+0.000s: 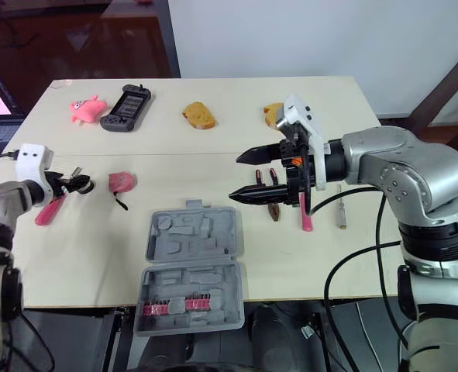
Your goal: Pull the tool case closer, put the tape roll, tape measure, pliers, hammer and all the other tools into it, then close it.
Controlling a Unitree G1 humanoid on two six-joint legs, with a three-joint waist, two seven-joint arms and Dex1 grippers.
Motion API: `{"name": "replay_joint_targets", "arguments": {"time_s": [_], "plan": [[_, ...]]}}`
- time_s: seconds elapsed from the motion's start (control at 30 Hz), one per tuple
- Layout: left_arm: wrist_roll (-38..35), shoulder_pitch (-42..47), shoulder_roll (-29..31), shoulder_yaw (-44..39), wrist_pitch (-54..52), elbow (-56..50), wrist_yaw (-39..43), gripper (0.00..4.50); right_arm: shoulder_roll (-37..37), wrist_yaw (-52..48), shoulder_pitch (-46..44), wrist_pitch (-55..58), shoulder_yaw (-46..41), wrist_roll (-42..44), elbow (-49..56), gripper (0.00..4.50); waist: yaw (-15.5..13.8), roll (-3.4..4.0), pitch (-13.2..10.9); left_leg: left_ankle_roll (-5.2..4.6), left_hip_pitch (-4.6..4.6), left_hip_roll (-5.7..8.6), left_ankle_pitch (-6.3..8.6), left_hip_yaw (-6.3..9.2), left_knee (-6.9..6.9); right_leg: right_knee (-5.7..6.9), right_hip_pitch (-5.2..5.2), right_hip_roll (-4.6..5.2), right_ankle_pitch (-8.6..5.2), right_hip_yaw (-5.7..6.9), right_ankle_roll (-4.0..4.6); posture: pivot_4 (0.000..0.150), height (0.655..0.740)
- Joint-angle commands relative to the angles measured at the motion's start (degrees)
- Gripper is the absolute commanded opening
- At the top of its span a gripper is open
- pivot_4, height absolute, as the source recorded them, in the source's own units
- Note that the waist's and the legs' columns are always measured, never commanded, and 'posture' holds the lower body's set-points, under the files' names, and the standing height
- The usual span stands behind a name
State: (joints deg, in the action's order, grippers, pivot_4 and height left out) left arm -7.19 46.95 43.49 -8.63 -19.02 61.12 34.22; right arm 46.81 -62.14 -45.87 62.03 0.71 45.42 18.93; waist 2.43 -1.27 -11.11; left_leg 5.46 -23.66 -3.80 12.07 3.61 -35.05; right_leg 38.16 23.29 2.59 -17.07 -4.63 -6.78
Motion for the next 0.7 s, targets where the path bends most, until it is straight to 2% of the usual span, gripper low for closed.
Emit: {"name": "replay_joint_targets", "arguments": {"time_s": [0.03, 0.2, 0.67, 0.7], "plan": [[2.26, 3.16, -0.77, 0.58, 3.78, 4.90, -1.90, 2.76, 2.00, 0.49, -1.21, 0.37, -2.71, 1.65, 1.68, 4.50, 0.00, 0.00, 0.00, 0.00, -0.01, 0.00, 0.00, 0.00, 0.00, 0.00, 0.00, 0.00, 0.00, 0.00, 0.00, 0.150, 0.7400], [4.34, 5.29, -2.59, 0.96, 5.52, 10.04, -4.73, 2.76, 3.34, 1.38, -1.89, 1.46, -3.06, 2.88, 2.21, 4.50, 0.15, 0.00, 0.00, 0.00, -0.02, 0.00, 0.00, 0.02, 0.01, 0.01, 0.01, -0.01, 0.00, 0.01, -0.01, 0.150, 0.7400], [4.89, 6.50, -5.01, -0.73, 6.44, 14.21, -9.35, 2.76, 4.90, 3.09, -2.67, 1.26, -2.54, 3.07, 2.42, 4.50, -0.02, 0.00, 0.00, 0.00, -0.03, 0.00, 0.00, 0.02, 0.00, 0.01, 0.00, 0.00, 0.01, 0.01, -0.02, 0.150, 0.7400], [4.95, 6.60, -5.09, -0.82, 6.33, 14.42, -9.73, 2.34, 4.88, 3.17, -2.73, 1.25, -2.49, 3.06, 2.45, 4.50, 0.02, 0.00, 0.00, 0.00, -0.03, 0.00, 0.00, 0.03, 0.00, 0.01, 0.00, 0.00, 0.01, 0.02, -0.02, 0.150, 0.7400]]}}
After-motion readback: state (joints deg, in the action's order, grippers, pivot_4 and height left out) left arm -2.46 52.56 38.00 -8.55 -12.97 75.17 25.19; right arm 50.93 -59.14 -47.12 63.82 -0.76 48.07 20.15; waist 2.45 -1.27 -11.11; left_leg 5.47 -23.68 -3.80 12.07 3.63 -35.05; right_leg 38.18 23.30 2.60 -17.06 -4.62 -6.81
